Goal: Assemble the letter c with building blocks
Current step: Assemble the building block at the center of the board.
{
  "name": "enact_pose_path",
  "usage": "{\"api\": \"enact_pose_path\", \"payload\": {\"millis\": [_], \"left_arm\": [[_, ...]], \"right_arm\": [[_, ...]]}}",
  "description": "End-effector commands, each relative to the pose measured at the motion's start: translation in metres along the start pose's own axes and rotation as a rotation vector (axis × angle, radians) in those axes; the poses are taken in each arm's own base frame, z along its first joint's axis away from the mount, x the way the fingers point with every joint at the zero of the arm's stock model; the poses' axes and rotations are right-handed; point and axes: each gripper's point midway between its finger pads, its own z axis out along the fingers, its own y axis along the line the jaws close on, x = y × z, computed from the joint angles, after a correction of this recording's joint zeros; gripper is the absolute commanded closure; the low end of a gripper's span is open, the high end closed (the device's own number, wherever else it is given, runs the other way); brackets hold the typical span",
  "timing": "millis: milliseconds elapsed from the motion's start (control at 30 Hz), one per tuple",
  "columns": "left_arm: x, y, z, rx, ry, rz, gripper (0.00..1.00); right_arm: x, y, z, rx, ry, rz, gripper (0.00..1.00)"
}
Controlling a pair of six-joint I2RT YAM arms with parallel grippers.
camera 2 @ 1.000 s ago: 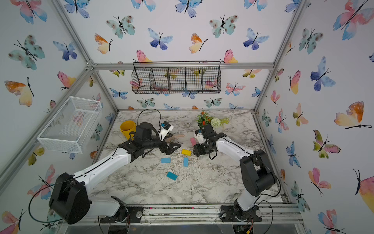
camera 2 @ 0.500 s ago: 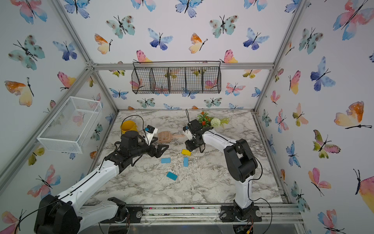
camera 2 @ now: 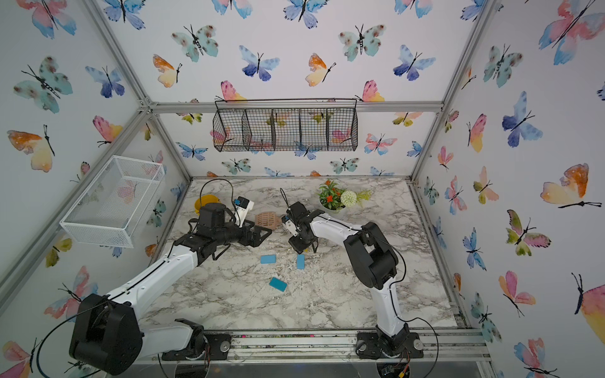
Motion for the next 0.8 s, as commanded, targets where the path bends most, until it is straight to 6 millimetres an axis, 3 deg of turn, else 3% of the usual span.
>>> {"api": "enact_pose_path", "payload": {"millis": [0, 133, 233, 400, 767], "left_arm": [[-0.006, -0.011, -0.011, 0.023, -0.017, 0.039, 0.02], [-0.005, -0.016, -0.02, 0.014, -0.034, 0.054, 0.01], [0.0, -0.018, -0.026, 0.015, -0.059, 0.067, 0.0], [-0.003, -0.013, -0.033, -0.035, -0.109, 0.082, 0.01], [0.0, -0.016, -0.03, -0.009, -0.095, 0.073, 0.01]], "right_arm": [[0.011, -0.002, 0.007, 0.024, 0.058, -0.01, 0.49], [0.013, -0.004, 0.009, 0.033, 0.067, -0.005, 0.54], [0.017, -0.005, 0.013, 0.041, 0.089, 0.001, 0.47], [0.017, -0.006, 0.016, 0.047, 0.09, 0.01, 0.46], [-0.004, 0.0, 0.006, 0.013, 0.021, 0.148, 0.65]]}}
